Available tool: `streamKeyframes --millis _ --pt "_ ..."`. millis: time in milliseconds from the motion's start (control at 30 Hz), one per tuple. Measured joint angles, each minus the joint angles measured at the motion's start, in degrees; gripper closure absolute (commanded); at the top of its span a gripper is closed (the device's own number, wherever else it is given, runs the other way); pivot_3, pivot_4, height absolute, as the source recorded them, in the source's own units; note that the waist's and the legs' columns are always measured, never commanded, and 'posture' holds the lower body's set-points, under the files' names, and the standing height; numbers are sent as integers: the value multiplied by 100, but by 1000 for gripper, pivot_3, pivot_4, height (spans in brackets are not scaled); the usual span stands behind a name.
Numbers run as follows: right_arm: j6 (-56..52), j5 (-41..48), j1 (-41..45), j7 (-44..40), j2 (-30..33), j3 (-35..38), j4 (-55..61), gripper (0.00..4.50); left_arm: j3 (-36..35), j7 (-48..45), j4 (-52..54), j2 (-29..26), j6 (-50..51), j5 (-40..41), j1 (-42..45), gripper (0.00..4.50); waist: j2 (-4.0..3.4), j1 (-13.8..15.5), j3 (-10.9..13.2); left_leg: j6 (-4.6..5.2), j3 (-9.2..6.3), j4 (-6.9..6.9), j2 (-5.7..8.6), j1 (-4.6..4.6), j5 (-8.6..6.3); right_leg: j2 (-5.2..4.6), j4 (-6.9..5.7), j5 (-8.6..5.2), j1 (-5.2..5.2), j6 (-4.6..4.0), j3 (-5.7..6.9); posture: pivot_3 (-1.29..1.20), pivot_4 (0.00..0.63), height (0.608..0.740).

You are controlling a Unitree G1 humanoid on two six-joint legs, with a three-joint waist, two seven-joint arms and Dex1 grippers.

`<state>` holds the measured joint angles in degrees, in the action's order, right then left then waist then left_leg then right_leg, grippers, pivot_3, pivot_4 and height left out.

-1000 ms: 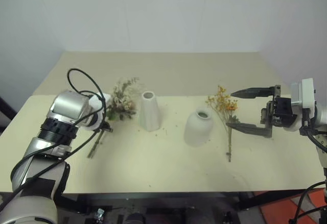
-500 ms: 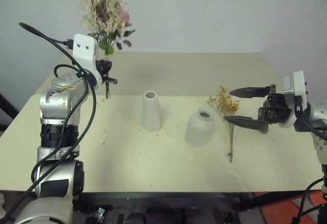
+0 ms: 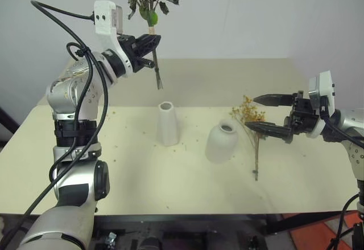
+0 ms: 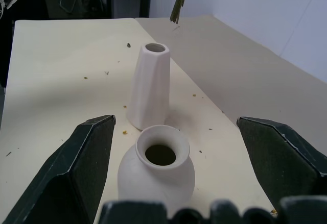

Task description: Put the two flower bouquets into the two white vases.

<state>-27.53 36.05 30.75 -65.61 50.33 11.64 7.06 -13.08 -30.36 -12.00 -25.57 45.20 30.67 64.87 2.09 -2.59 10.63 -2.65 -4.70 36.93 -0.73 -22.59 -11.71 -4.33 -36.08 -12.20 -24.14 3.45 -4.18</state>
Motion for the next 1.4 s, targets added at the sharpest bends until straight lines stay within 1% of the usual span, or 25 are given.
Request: streamKeyframes --millis 167,300,467,667,833,1200,1400 --pt "-3 0 -2 67 -6 0 49 0 112 -133 8 14 76 77 -16 4380 0 0 0 0 0 0 0 0 0 0 0 0 0 0 0 0 150 740" --pt "-3 0 -32 113 -11 1 120 0 382 -401 239 5 111 91 -258 4380 0 -2 0 0 0 0 -1 0 0 1 -1 1 -2 -1 0 0 150 740" --pt "-4 2 -94 190 -13 3 145 0 417 -575 457 -49 151 122 -292 4380 0 -3 0 0 0 0 -1 0 0 1 0 0 -1 0 0 0 150 740" --pt "-3 12 -117 225 -53 3 158 0 428 -637 702 -79 196 133 -481 4380 0 -1 0 0 0 0 -1 2 0 1 -1 0 0 0 0 0 150 740" --pt "-3 13 -138 256 -77 4 161 0 479 -643 712 -81 217 100 -643 4380 0 2 0 0 0 0 -1 1 0 1 0 0 0 0 0 0 150 740" --pt "-2 14 -258 332 -146 20 257 0 562 -639 715 -76 214 91 -693 4380 0 2 0 0 0 0 -1 1 0 1 0 0 0 0 0 0 150 740" --pt "-2 17 -322 347 -146 32 288 0 664 -635 730 -72 138 17 -932 4380 0 2 0 0 0 0 -1 1 0 2 -1 0 -1 0 0 0 150 740"
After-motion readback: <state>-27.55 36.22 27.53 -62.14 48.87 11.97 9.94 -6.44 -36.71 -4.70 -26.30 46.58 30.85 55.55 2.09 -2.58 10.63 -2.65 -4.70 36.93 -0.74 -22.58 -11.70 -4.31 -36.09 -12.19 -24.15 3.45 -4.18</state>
